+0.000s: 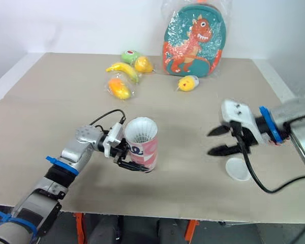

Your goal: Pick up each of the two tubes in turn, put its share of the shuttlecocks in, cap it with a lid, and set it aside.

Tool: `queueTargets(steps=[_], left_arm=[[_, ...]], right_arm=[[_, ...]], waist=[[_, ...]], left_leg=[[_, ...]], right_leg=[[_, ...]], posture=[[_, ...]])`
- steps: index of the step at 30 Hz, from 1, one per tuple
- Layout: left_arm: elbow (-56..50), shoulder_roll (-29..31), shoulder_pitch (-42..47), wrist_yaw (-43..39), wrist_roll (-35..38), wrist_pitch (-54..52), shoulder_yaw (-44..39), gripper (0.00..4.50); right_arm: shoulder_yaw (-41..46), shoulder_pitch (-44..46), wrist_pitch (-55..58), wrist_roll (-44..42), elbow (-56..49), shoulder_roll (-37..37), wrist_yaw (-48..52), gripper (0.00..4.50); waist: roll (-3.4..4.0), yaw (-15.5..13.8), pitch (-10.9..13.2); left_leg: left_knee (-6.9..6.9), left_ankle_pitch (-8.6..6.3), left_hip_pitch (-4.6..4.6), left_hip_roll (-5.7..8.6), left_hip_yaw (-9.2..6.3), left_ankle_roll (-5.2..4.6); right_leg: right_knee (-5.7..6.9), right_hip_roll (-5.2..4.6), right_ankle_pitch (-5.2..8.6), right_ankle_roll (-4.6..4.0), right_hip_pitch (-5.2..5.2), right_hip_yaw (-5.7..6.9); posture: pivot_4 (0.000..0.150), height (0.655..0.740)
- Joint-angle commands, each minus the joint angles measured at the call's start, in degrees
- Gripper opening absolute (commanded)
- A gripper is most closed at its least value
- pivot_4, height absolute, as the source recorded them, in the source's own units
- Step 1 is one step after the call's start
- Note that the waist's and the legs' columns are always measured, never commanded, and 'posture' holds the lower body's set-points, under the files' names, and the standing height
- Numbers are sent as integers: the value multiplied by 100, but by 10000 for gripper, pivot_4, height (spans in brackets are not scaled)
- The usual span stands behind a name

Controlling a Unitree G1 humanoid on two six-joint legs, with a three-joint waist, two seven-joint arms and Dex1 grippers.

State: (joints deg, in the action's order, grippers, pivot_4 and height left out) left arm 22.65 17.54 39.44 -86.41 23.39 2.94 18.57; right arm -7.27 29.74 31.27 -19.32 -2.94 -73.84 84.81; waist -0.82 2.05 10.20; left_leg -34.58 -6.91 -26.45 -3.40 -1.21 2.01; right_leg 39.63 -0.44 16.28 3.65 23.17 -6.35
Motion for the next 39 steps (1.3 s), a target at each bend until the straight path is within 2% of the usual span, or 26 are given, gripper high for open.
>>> queueTargets(steps=[1, 6, 12, 23, 26, 31, 39], left_arm=[[397, -334, 181, 47, -220, 269, -27, 36660], [970, -695, 229, 85, -520, 697, -51, 36660], [1157, -675, 136, 55, -767, 1052, -84, 36660], [1238, -610, 64, -6, -848, 1082, -175, 36660], [1327, -637, 107, -19, -875, 1117, -176, 36660], [1571, -698, 187, -33, -937, 1256, -201, 36660], [2072, -745, 311, -142, -1054, 1396, -272, 36660]], right_arm=[[170, -402, -533, 450, 1023, -185, -63, 32649], [-13, -150, -746, 835, 2258, 171, -119, 32649], [-127, 332, -943, 1189, 2969, 565, -136, 32649], [-377, 228, -1039, 1725, 3439, 741, -137, 32649], [-326, 115, -939, 1651, 3185, 700, -25, 23007], [-142, -9, -728, 1561, 2737, 664, -8, 252], [466, 428, 423, 454, 268, 702, 82, 252]], waist=[[-1, 11, 1], [15, 93, -1], [19, 90, -2], [20, 60, -2], [18, 54, -3], [18, 60, -4], [40, 78, -11]], left_leg=[[-2, 0, 4, 0, 1, 0], [-14, 3, 12, 1, 10, 0], [-12, 4, 12, 6, 12, -1], [0, 3, 8, 15, 4, 0], [-11, 3, 11, 15, 0, 0], [-9, 3, 14, 15, -2, 0], [-9, 4, 14, 15, -1, 0]], right_leg=[[-3, 0, 6, 12, -5, 0], [-13, 2, -21, 45, -6, -18], [-24, 1, -26, 51, -9, -28], [-37, -2, -25, 48, -19, -27], [-40, -3, -24, 62, -31, -23], [-40, -2, -23, 61, -33, -22], [-40, -2, -28, 64, -30, -23]], posture=[[1500, 7400], [1500, 7400], [1500, 7400], [1500, 7400], [1500, 7400], [1500, 7400], [1500, 7400]])
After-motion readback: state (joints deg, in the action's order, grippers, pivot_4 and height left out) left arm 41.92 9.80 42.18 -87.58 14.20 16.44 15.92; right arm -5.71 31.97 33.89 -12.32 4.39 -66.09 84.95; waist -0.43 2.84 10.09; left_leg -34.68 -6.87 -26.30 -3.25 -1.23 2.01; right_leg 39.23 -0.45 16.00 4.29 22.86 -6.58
